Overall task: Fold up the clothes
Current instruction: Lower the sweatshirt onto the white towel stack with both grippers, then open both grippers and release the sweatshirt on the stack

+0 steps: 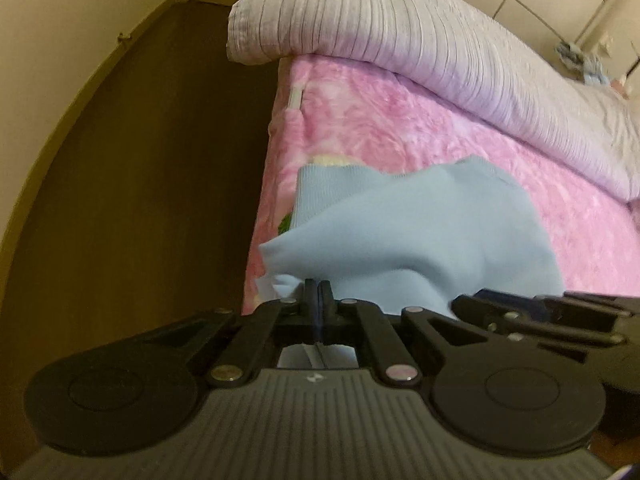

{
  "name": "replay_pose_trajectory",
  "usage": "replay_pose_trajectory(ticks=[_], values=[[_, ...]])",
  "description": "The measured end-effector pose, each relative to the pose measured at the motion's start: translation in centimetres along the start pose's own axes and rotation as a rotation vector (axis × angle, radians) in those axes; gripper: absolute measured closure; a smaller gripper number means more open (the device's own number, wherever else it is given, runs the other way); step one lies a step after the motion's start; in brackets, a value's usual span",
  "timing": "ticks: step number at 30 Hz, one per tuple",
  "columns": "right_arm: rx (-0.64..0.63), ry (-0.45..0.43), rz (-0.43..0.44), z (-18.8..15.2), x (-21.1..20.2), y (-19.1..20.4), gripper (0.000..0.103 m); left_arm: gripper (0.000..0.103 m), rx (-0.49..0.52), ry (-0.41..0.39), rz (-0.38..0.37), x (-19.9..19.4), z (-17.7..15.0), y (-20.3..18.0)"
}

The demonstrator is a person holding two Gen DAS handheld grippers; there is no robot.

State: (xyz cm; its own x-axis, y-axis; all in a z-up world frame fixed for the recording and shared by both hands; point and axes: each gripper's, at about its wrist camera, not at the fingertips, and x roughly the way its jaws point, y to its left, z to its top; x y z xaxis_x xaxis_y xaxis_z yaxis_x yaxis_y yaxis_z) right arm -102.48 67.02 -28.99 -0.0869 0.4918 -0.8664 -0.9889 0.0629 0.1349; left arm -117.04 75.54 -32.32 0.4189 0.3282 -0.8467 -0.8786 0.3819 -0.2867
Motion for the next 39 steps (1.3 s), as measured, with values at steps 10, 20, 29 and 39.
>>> replay_pose_trajectory(ticks=[10,20,29,39], values=[[0.013,-0.009,0.029,-1.1,-4.0,-1.0,0.081,0.101,-0.052,-0.091,-0.079,-2.4,2.6,-0.6],[0.060,-0.008,0.035,-3.3,-7.5,-2.9,0.081,0.101,0.005,-0.088,0.025,-4.0,0.9,-1.6],[-0.025,0.021,0.075,-6.1,-11.0,-3.0,0.081,0.100,-0.038,-0.031,0.050,-10.3,-9.2,-5.0],[-0.039,0.080,0.092,-8.6,-12.0,-4.1,0.081,0.091,-0.089,-0.075,0.166,-13.5,-10.7,-8.3]])
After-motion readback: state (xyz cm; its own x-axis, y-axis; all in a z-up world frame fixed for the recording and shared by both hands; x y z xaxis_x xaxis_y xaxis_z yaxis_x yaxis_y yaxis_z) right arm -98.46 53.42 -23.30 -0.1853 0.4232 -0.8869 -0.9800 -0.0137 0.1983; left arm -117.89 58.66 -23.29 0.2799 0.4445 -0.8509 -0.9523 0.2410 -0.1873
